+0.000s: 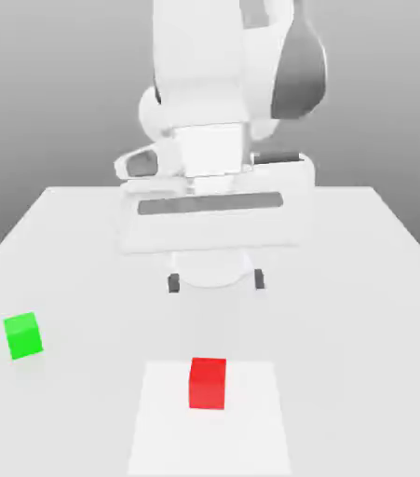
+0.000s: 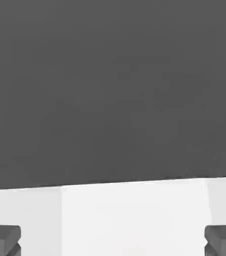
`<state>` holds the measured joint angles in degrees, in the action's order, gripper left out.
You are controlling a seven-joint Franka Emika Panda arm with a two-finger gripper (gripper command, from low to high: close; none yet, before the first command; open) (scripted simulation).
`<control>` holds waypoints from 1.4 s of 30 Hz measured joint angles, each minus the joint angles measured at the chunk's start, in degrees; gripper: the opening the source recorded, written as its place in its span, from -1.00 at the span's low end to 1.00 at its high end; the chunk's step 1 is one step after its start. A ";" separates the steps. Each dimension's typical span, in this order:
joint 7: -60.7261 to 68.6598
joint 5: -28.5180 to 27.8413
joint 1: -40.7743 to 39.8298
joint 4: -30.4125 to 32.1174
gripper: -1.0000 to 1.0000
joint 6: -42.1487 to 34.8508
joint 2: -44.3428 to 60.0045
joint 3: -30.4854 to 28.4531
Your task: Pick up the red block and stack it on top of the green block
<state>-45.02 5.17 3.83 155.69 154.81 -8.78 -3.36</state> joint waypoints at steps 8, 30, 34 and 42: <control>-3.54 -4.25 -0.92 4.20 0.00 11.55 14.97 0.34; -2.46 -5.73 -3.26 4.77 -1.00 4.41 7.42 -3.75; 0.59 -6.49 -12.66 3.80 -1.00 2.48 6.39 -8.39; 6.63 -8.33 -26.81 1.76 -1.00 -1.19 4.67 -16.66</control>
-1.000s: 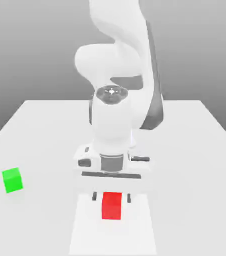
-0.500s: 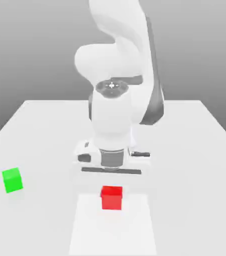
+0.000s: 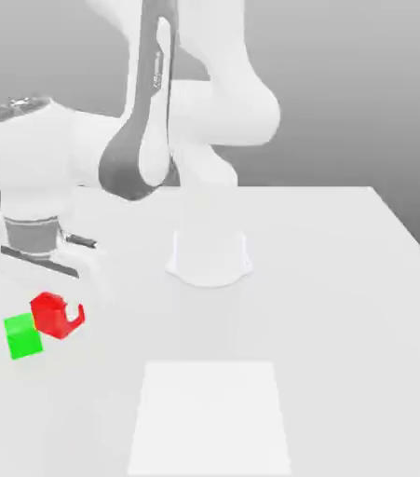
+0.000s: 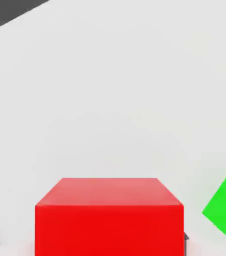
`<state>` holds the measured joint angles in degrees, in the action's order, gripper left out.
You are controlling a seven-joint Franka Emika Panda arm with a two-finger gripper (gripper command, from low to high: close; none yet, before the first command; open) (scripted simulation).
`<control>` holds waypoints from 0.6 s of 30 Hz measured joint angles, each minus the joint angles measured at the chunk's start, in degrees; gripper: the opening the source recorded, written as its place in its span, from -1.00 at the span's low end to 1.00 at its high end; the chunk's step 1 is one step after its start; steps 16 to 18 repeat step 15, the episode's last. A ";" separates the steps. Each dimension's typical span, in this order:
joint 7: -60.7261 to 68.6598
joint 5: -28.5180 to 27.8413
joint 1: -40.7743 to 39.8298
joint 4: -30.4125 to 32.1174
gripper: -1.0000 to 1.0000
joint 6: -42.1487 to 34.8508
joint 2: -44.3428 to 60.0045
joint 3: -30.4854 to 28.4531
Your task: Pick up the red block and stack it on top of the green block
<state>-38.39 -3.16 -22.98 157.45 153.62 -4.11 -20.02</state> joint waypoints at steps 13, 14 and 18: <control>12.94 13.27 -6.43 -1.66 1.00 9.74 12.39 0.17; 12.94 13.27 -6.43 -1.66 1.00 9.74 12.39 0.17; 12.94 13.27 -6.43 -1.66 1.00 9.74 12.39 0.17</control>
